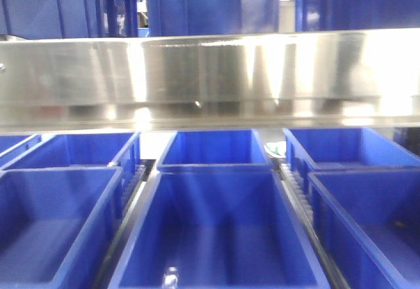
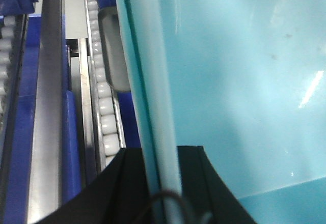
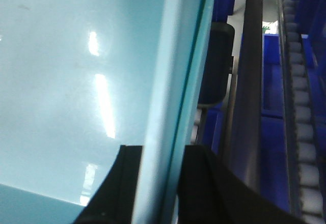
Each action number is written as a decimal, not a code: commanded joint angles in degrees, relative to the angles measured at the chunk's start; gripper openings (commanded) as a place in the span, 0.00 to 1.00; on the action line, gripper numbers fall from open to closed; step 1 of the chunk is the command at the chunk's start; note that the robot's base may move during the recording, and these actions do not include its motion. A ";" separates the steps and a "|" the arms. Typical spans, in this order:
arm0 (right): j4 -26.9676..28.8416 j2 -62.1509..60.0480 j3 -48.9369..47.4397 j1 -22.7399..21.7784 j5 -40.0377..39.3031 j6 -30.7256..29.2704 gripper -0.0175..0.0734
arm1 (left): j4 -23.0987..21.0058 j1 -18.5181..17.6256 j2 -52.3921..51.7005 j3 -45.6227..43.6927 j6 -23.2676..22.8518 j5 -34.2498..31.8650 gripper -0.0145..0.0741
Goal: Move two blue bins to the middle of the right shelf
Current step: 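Back the base away from the shelf and turn, still holding the bin, then drive the base across the floor carrying the light-blue bin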
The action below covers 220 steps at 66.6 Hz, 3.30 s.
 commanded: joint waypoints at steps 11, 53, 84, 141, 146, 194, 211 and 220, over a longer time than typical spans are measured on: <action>0.46 -0.49 -0.95 0.11 -4.93 -0.06 0.02 | -1.65 -0.58 -1.40 -0.98 0.97 -3.89 0.04; 0.46 -0.49 -0.95 0.11 -4.93 -0.06 0.02 | -1.65 -0.58 -1.40 -0.98 0.97 -3.89 0.04; 0.46 -0.49 -0.95 0.11 -4.93 -0.06 0.02 | -1.65 -0.58 -1.40 -0.98 0.97 -3.89 0.04; 0.46 -0.49 -0.95 0.11 -4.93 -0.06 0.02 | -1.65 -0.58 -1.40 -0.98 0.97 -3.89 0.04; 0.46 -0.49 -0.95 0.11 -4.93 -0.06 0.02 | -1.65 -0.58 -1.40 -0.98 0.97 -3.89 0.04; 0.46 -0.49 -0.95 0.11 -4.93 -0.06 0.02 | -1.65 -0.58 -1.40 -0.98 0.97 -3.89 0.04; 0.46 -0.49 -0.95 0.11 -4.93 -0.06 0.02 | -1.65 -0.58 -1.40 -0.98 0.97 -3.89 0.04; 0.46 -0.49 -0.95 0.11 -4.93 -0.06 0.02 | -1.65 -0.58 -1.40 -0.98 0.97 -3.89 0.04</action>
